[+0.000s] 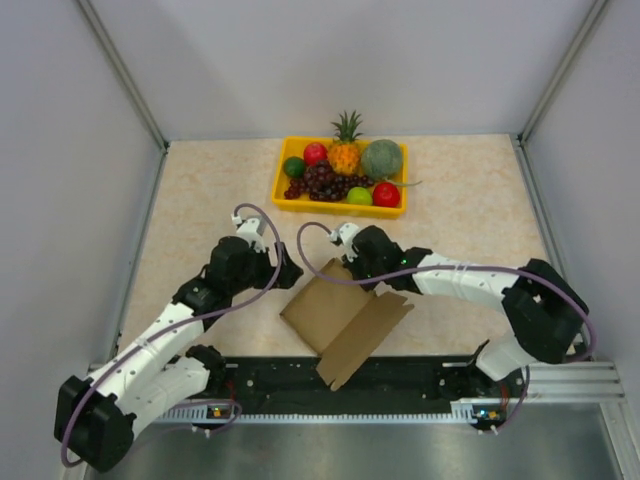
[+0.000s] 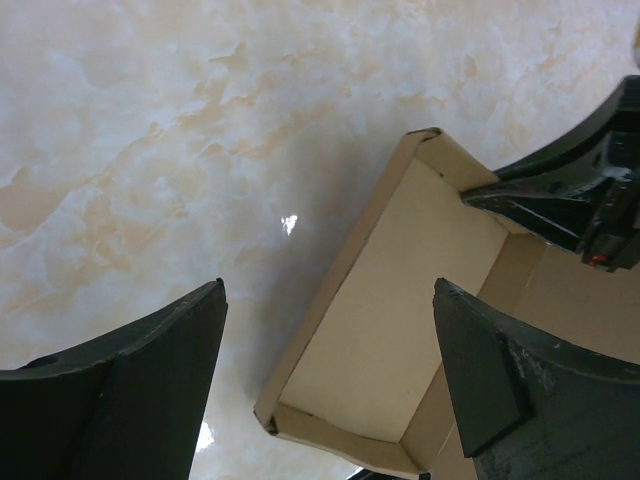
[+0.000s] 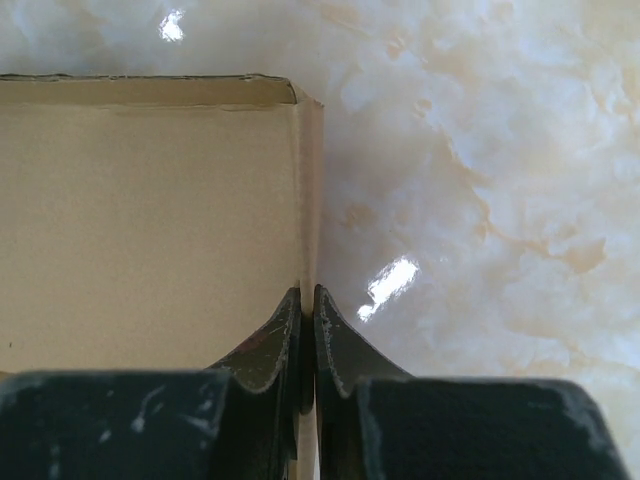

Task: Fold the paper box

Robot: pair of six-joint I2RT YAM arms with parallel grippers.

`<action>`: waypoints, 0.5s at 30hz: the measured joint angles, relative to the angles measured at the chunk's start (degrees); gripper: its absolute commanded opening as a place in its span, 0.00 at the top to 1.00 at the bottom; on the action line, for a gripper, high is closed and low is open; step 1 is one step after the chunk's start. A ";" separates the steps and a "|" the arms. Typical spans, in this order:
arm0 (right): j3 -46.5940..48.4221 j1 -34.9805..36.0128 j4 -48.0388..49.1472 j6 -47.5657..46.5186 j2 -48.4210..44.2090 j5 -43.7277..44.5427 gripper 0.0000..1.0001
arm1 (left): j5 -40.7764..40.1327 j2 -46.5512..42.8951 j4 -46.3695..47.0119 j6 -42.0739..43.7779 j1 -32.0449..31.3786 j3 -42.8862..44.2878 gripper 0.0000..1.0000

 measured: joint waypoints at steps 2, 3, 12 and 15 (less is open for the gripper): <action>4.02 -0.17 -3.17 -2.38 3.37 -0.90 0.86 | 2.38 1.84 2.03 0.00 0.87 -0.15 0.13; 6.19 -0.31 -4.33 -3.39 5.29 -1.29 0.80 | 3.61 2.58 3.13 0.00 1.31 -0.46 0.13; 21.66 -4.90 -14.03 -2.36 15.50 -3.37 0.32 | 6.38 2.78 6.45 0.04 3.93 -4.98 0.10; 31.41 -5.27 -22.84 4.42 16.06 2.23 0.30 | 6.21 2.97 6.69 0.00 4.94 -5.38 0.11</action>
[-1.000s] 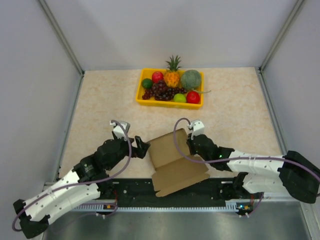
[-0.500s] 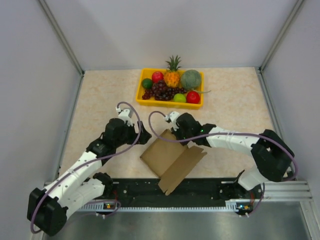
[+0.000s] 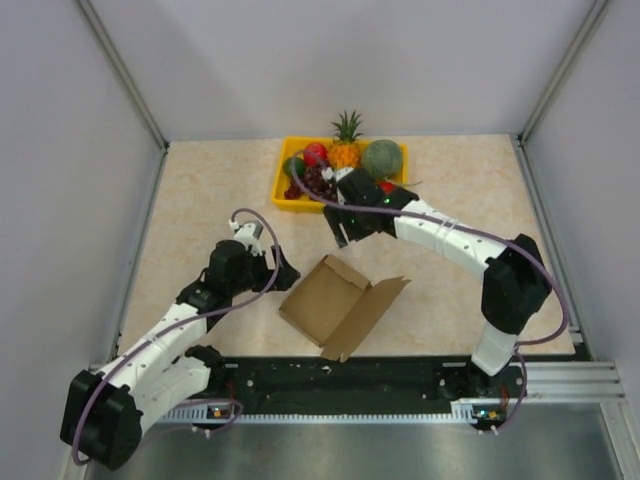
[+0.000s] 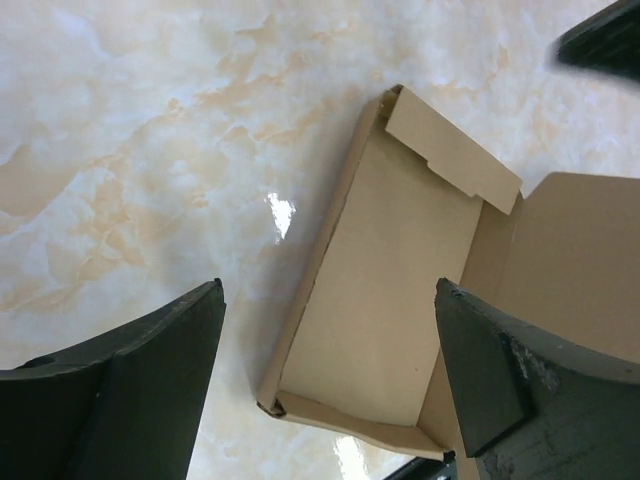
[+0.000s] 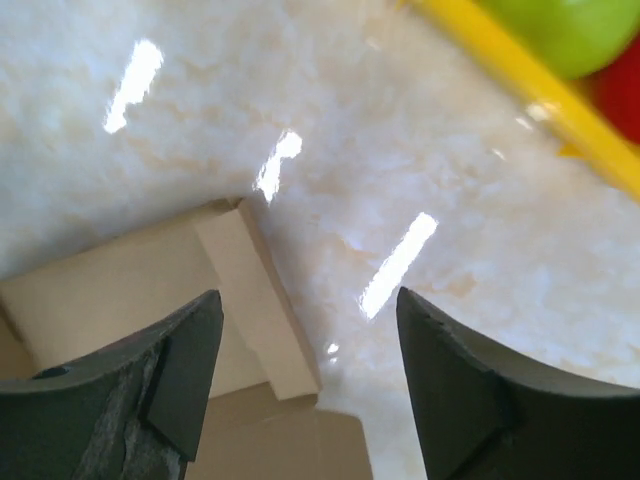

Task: Fold the paper box

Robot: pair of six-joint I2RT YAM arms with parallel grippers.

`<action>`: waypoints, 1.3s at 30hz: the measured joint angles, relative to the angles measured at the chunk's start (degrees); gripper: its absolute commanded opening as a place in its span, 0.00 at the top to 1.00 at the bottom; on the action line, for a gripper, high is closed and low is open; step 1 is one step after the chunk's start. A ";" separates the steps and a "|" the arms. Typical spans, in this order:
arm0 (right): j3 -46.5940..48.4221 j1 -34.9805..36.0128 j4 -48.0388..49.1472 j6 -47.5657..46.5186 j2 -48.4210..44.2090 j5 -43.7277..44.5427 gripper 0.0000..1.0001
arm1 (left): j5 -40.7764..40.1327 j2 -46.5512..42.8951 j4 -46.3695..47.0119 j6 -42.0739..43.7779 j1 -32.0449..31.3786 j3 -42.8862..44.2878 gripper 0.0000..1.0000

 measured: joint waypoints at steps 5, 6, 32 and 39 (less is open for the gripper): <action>8.74 -1.11 -11.76 13.86 -6.54 8.24 0.36 | 0.61 5.51 1.60 0.39 1.53 1.05 0.23; 6.73 -1.62 -13.62 16.17 -9.99 9.51 0.39 | 0.61 7.39 1.84 0.48 1.68 1.51 0.26; -9.73 -28.39 0.35 11.69 -19.63 -13.44 0.39 | -0.17 10.64 7.04 6.01 2.58 2.91 0.37; -3.48 -18.16 5.62 -1.29 -0.39 -30.36 0.51 | 7.10 22.25 10.45 6.93 2.12 4.04 0.42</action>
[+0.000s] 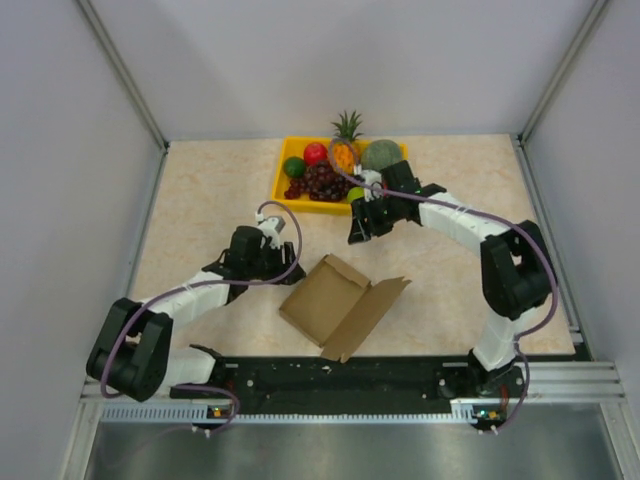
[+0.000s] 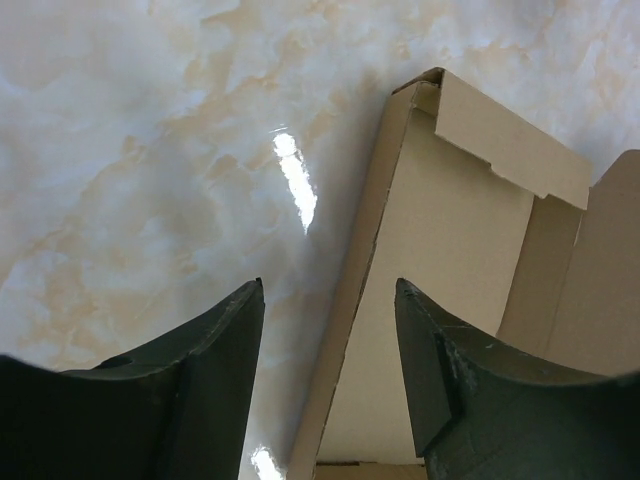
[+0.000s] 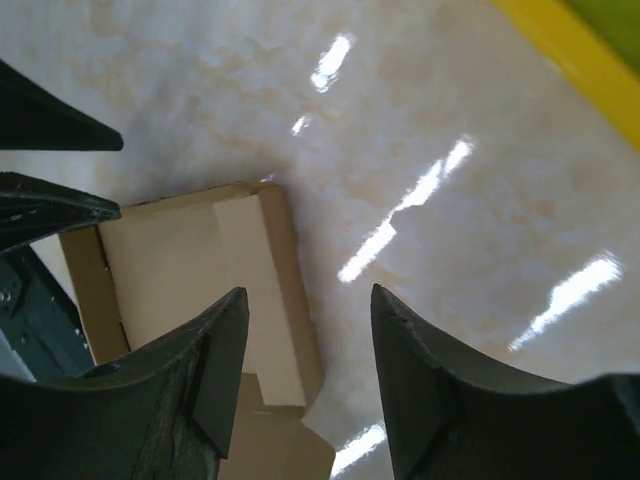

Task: Fold the paper box

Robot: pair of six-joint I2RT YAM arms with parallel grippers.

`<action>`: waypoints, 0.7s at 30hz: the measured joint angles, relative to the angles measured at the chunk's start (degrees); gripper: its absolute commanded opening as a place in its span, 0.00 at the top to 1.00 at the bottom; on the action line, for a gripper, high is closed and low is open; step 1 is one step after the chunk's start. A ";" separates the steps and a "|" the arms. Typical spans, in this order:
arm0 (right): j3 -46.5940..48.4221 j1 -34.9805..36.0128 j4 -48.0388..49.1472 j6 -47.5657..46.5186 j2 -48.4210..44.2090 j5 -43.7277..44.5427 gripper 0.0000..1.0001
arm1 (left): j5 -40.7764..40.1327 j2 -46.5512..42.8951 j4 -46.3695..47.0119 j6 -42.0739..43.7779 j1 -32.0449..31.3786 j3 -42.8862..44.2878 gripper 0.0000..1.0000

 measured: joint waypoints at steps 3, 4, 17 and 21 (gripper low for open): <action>0.72 1.77 1.01 -2.14 5.46 -6.23 0.53 | 1.05 1.75 1.70 0.72 -0.70 0.50 0.44; 0.74 1.79 1.22 -2.69 6.86 -7.91 0.53 | 1.33 2.21 2.29 0.87 -1.01 0.81 0.45; 0.61 2.08 1.55 -8.22 12.07 -15.19 0.65 | 1.22 9.25 4.61 2.34 -4.07 3.48 0.56; 0.57 2.62 1.57 -8.72 13.51 -16.15 0.71 | 1.20 9.84 4.74 2.32 -4.66 3.50 0.60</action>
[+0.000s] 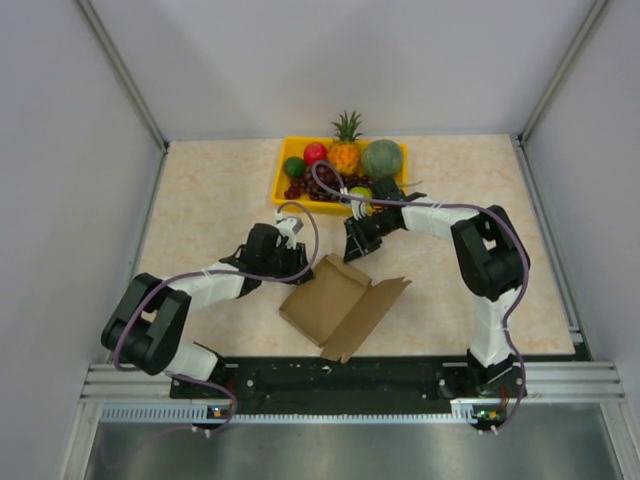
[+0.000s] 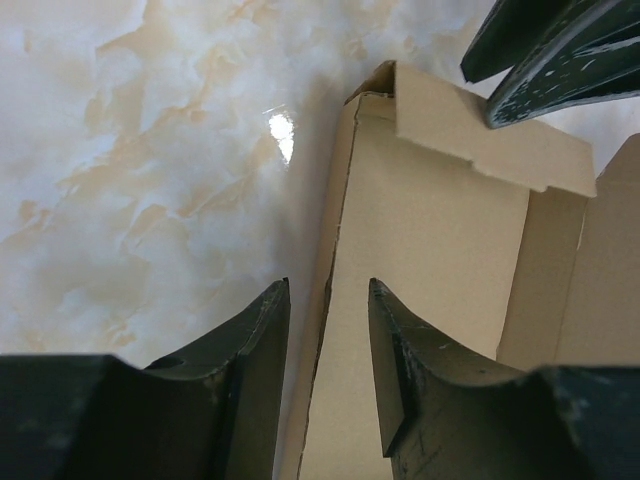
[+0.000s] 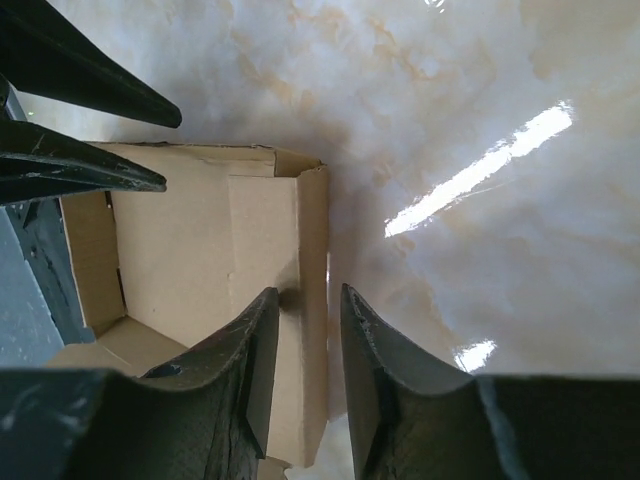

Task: Fold the paper box

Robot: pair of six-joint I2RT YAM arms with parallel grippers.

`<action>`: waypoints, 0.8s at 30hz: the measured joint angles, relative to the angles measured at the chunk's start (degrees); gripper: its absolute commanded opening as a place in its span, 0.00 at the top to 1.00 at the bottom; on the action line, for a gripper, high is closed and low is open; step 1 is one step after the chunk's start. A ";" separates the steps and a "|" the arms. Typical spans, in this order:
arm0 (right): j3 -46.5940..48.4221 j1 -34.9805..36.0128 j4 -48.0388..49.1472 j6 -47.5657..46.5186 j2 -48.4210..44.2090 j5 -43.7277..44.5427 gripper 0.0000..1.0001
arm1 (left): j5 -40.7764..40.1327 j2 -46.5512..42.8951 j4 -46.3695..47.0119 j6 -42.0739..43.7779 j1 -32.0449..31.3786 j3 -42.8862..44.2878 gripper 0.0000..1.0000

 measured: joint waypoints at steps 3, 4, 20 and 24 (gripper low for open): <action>-0.02 0.57 0.04 -0.22 0.59 -0.35 0.71 | 0.00 0.02 0.28 0.00 -0.42 0.09 0.62; -0.02 0.74 0.07 -0.31 0.66 -0.44 0.71 | 0.00 0.02 0.31 0.00 -0.50 0.11 0.63; -5.31 5.29 2.82 -1.49 -2.05 8.85 0.91 | -0.44 1.33 1.62 -0.70 -1.36 0.22 0.73; -7.41 7.78 5.68 -1.55 -4.28 16.02 0.93 | -0.44 1.77 1.92 -1.31 -1.95 0.24 0.71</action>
